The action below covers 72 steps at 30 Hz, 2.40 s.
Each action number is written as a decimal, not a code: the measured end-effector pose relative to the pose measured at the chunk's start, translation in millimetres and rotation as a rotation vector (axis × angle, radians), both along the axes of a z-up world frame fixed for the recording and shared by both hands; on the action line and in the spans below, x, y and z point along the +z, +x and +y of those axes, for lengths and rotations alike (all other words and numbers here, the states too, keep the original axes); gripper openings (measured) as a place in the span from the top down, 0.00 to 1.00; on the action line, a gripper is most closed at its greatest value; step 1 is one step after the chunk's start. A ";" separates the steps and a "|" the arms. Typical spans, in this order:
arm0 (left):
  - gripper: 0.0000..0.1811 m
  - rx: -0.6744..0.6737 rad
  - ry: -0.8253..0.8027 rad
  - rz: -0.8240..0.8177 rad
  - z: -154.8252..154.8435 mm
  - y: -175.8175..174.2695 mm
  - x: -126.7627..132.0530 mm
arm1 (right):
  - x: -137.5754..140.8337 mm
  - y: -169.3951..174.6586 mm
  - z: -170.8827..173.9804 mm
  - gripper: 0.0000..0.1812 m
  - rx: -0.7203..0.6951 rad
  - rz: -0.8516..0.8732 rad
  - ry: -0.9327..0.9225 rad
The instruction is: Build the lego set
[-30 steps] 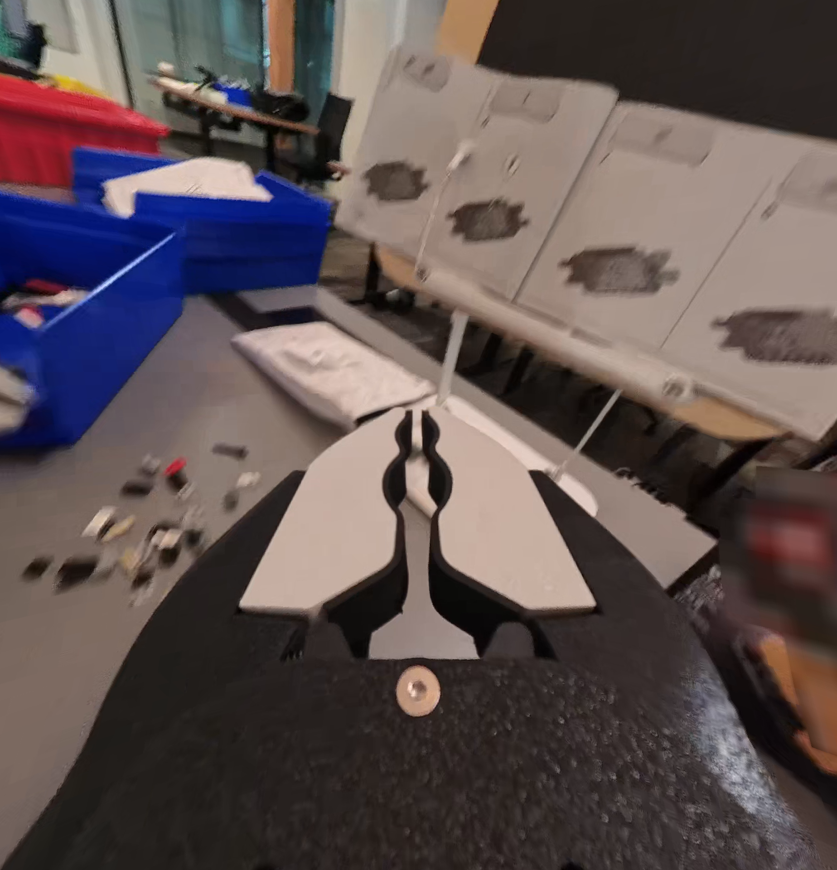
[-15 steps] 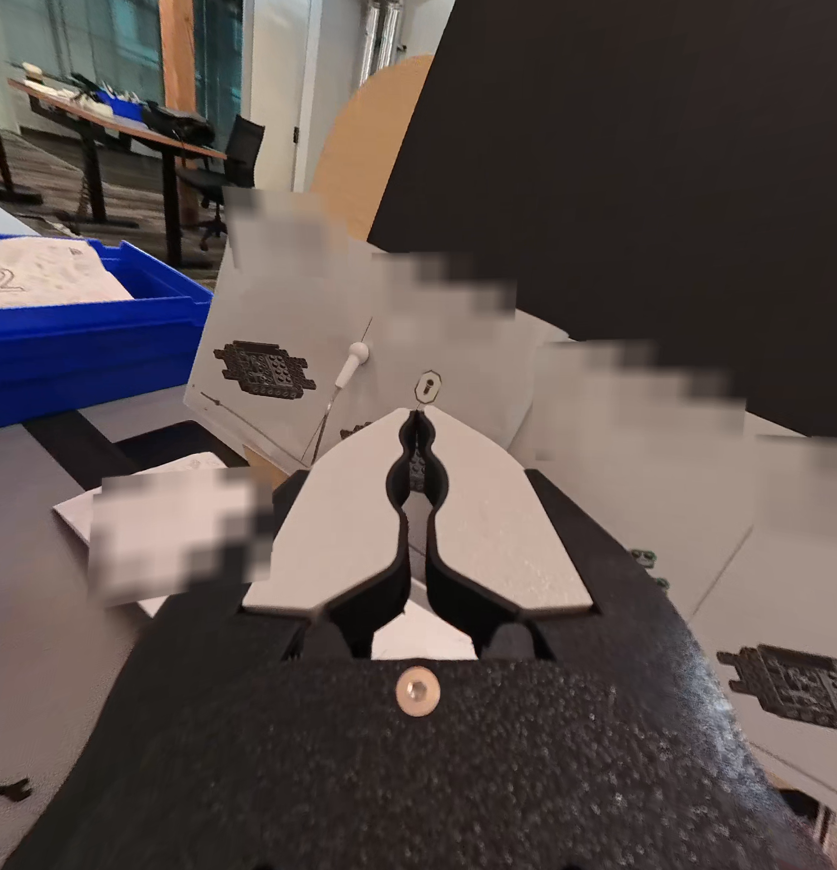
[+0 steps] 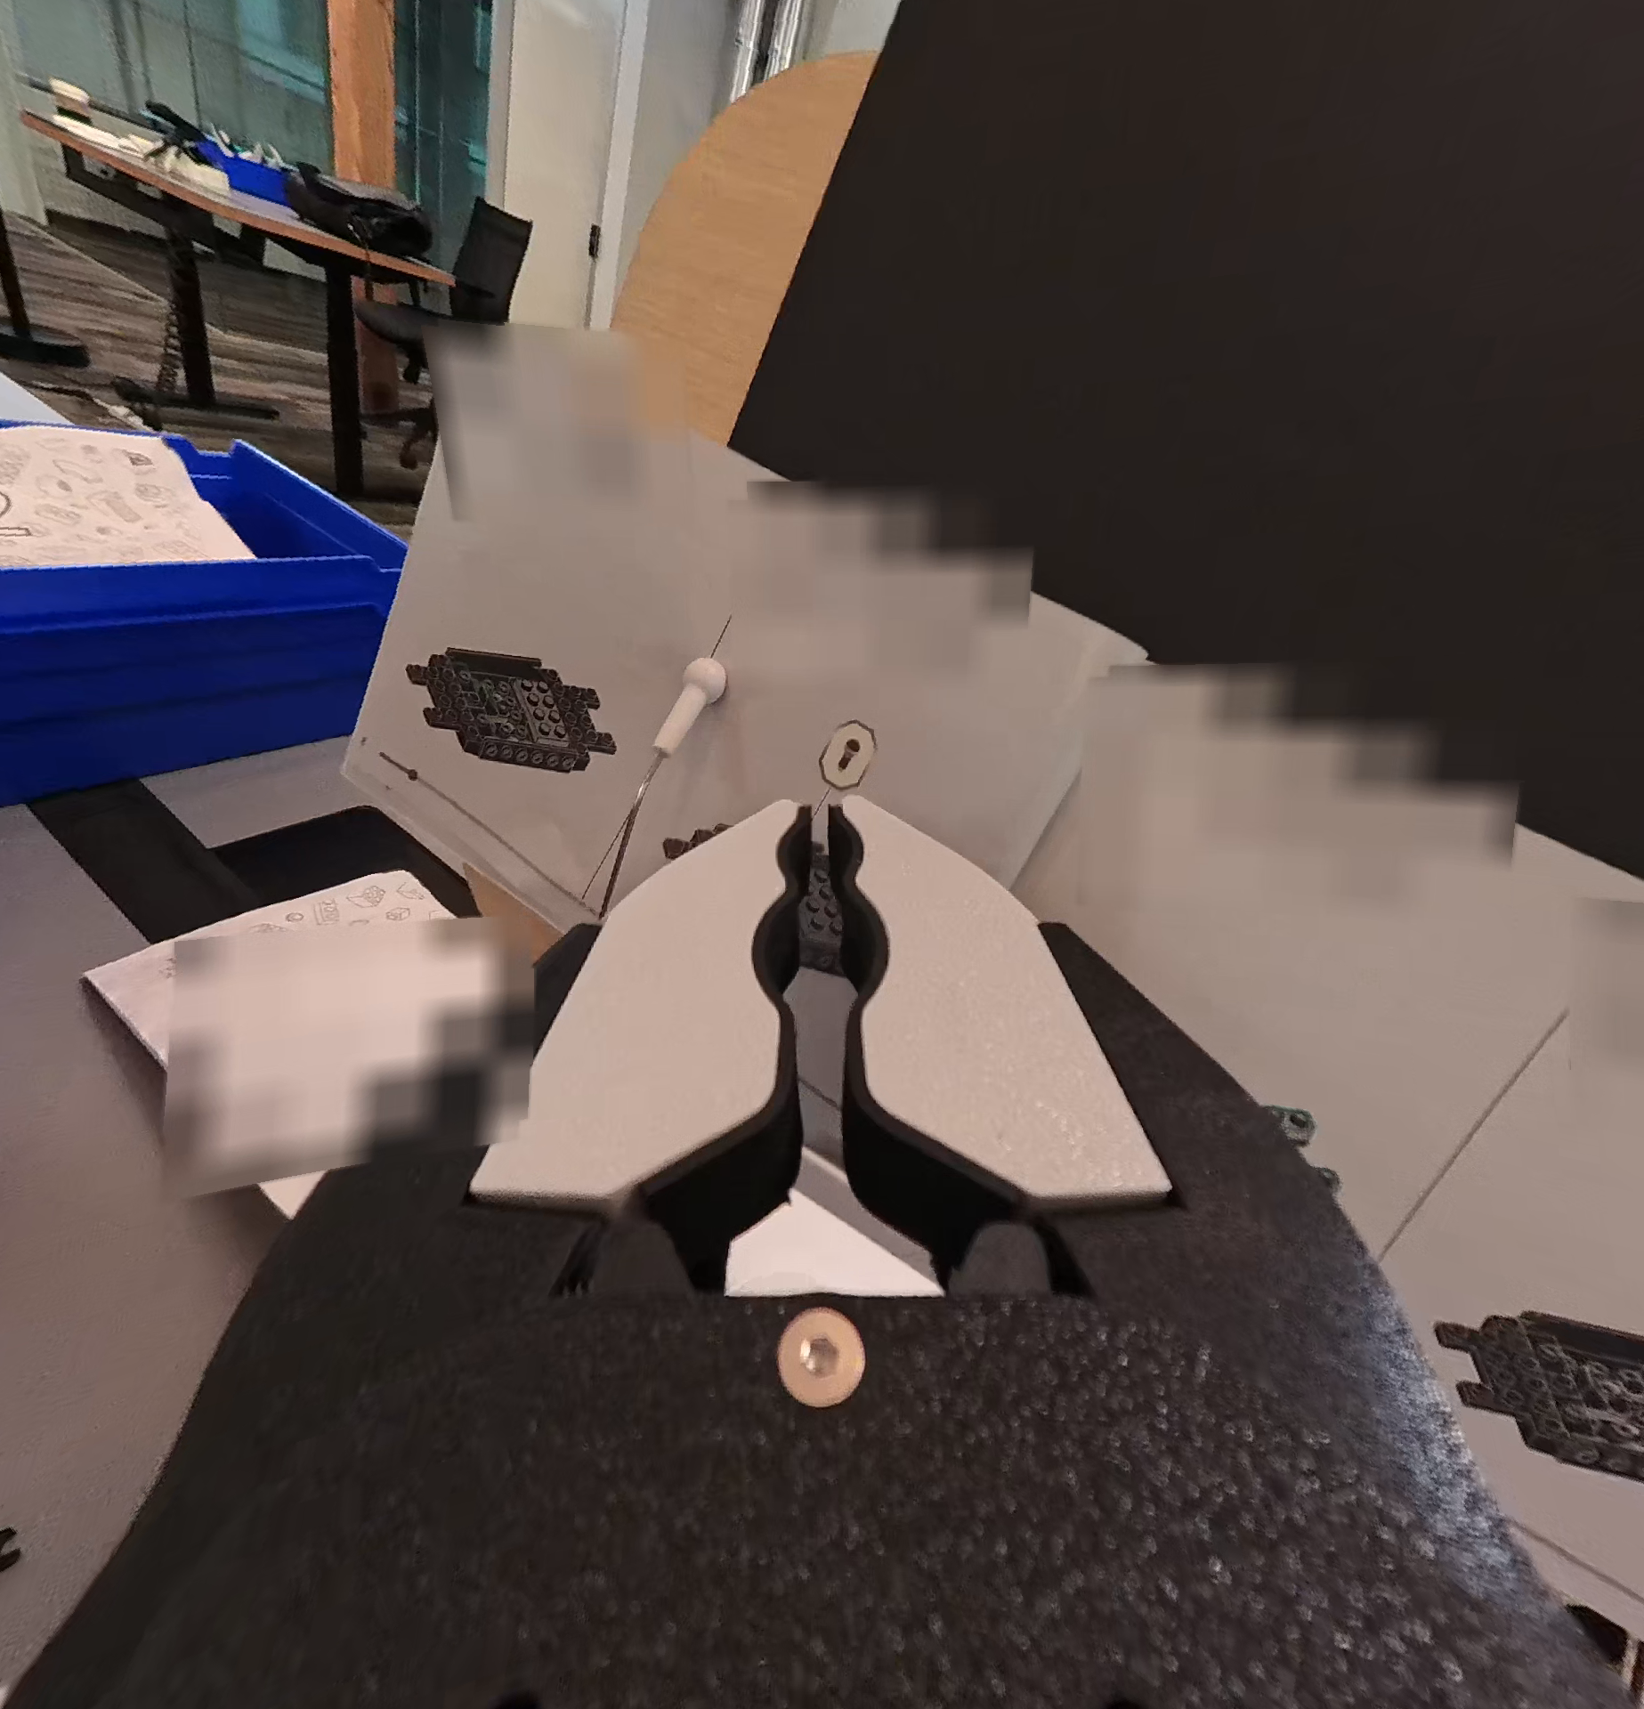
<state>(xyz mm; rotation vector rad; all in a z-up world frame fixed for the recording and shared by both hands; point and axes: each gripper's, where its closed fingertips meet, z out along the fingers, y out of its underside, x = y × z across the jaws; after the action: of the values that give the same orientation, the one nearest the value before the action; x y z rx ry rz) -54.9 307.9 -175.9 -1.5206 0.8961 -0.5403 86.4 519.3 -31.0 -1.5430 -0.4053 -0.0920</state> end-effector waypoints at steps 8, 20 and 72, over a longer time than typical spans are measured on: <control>0.98 0.001 -0.019 -0.001 1.2 -1.1 -1.7 | -13.4 3.3 -28.3 0.97 0.067 -0.020 -0.027; 0.98 0.045 -0.031 -0.022 7.3 -9.3 1.7 | -137.4 -36.7 -180.4 0.99 0.673 -0.254 -0.430; 0.98 -0.025 -0.040 -0.034 -1.6 -5.8 10.5 | -169.4 -81.3 -251.0 0.98 1.015 0.099 -0.583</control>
<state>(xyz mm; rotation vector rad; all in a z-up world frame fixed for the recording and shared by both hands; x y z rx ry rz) -60.8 306.3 -165.4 -1.5342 0.8836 -0.6032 5.1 268.3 -200.3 -1.7126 -1.1572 0.9574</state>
